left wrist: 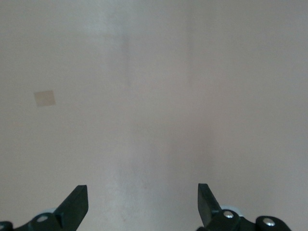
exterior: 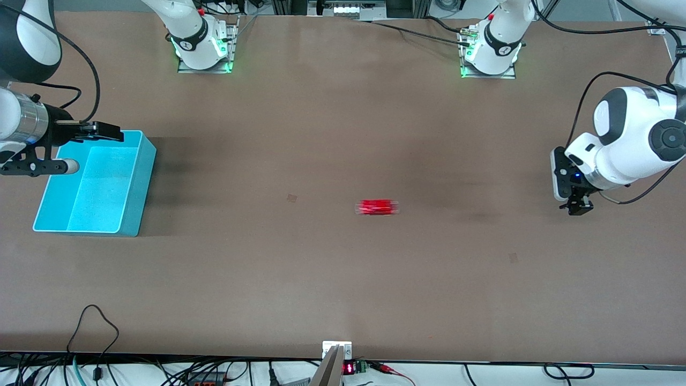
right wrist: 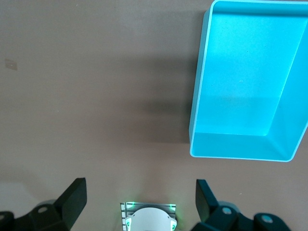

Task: Wind red beetle toy and store in blue box
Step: 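Raise the left gripper away while the right gripper moves toward the car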

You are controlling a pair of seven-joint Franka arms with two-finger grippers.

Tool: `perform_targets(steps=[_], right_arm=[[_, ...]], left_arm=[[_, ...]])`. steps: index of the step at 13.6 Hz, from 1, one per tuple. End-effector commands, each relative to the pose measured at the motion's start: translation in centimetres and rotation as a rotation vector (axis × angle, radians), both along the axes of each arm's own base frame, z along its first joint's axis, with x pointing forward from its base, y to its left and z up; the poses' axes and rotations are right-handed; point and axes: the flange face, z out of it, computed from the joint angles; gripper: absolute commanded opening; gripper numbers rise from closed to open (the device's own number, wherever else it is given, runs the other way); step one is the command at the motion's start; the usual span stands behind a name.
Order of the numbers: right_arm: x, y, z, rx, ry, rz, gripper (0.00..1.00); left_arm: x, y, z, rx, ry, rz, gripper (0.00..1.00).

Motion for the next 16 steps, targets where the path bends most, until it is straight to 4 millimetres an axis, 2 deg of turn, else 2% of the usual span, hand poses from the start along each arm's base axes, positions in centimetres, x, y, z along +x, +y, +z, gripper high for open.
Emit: perform_targets(steps=[1,4,6,8,9,10,13,15,16], right_arm=[[0.1,-0.5,0.3,0.009,0.009,0.003,1.0],[0.1,-0.8,0.3,0.015,0.009,0.015,1.0],[0.2,-0.8,0.0,0.016,0.015,0.016,1.0],[0.2,-0.9,0.0,0.016,0.015,0.014,1.0],[0.2,-0.9,0.0,0.016,0.015,0.014,1.0],[0.2,-0.9,0.0,0.016,0.015,0.014,1.0],[0.2,-0.9,-0.1,0.016,0.016,0.014,1.0],[0.2,-0.9,-0.1,0.016,0.016,0.014,1.0],[0.3,-0.9,-0.3,0.016,0.019,0.014,1.0]], left_arm=[[0.7,-1.8,0.6,-0.002,-0.024,0.113,1.0],[1.6,-2.4,1.0,-0.005,-0.109,0.4,1.0],[2.7,-1.8,2.4,-0.032,-0.223,0.572,1.0],[3.5,-1.7,4.2,-0.046,-0.264,0.707,1.0],[3.7,-1.7,4.7,-0.056,-0.274,0.827,1.0],[4.4,-1.6,6.3,-0.07,-0.307,0.939,1.0],[5.6,-1.4,9.2,-0.094,-0.323,1.179,1.0],[6.3,-2.5,11.5,-0.101,-0.305,1.256,1.0],[6.5,-2.4,12.4,-0.116,-0.293,1.316,1.0]])
